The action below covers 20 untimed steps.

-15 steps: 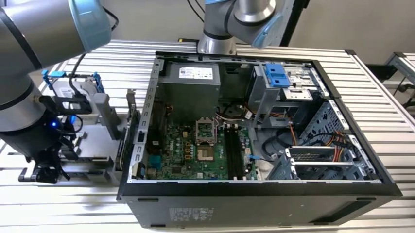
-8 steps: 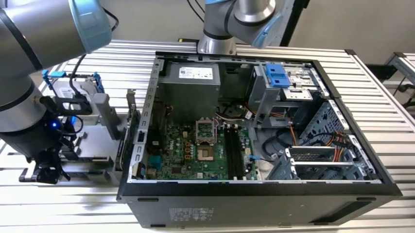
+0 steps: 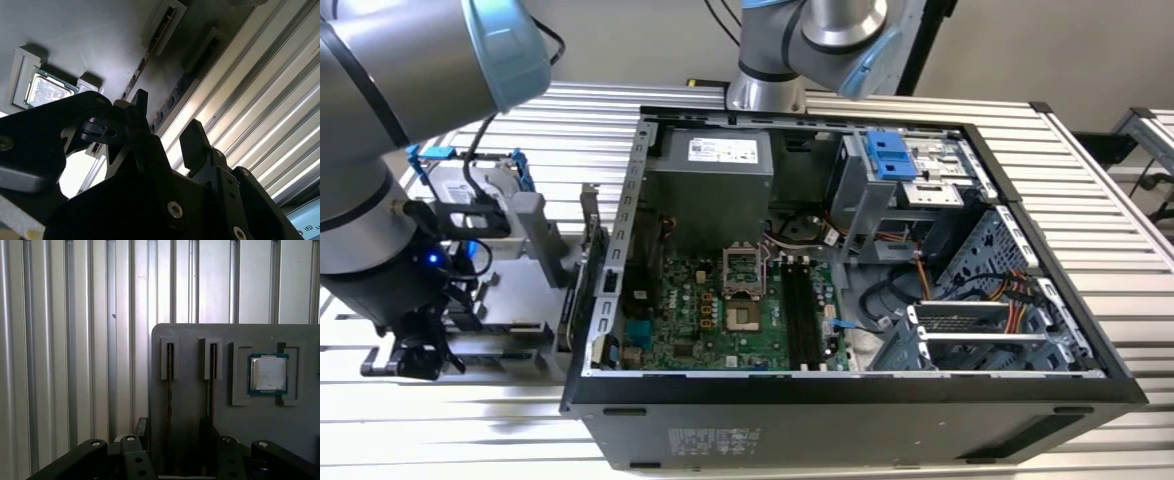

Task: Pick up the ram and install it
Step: 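Pick up the ram and move it above insertion slot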

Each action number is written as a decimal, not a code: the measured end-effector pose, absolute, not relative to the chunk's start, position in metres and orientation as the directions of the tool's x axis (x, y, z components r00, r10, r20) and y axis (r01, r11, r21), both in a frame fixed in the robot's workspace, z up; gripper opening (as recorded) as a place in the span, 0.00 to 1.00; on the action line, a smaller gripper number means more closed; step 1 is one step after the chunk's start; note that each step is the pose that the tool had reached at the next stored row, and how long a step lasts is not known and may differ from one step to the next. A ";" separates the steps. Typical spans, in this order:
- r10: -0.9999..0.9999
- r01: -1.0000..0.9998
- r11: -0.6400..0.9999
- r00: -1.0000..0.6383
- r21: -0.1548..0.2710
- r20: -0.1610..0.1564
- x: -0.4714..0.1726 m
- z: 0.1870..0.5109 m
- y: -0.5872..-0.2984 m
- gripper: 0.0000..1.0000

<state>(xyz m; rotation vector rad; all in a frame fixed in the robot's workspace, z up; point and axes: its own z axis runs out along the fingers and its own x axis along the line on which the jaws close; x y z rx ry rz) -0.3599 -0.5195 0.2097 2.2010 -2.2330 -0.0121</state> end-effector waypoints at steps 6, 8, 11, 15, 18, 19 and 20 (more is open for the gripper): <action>-1.000 -1.000 0.014 -0.014 0.010 -0.001 -0.360 0.207 -0.520 1.00; -1.000 -1.000 0.014 -0.014 0.010 -0.001 -0.360 0.206 -0.520 1.00; -1.000 -1.000 0.014 -0.014 0.010 -0.001 -0.360 0.204 -0.520 1.00; -1.000 -1.000 0.014 -0.014 0.010 -0.001 -0.360 0.201 -0.520 1.00; -1.000 -1.000 0.014 -0.014 0.010 -0.001 -0.360 0.199 -0.520 1.00; -1.000 -1.000 0.014 -0.014 0.010 -0.001 -0.360 0.198 -0.520 1.00; -1.000 -1.000 0.014 -0.014 0.010 -0.001 -0.360 0.197 -0.520 1.00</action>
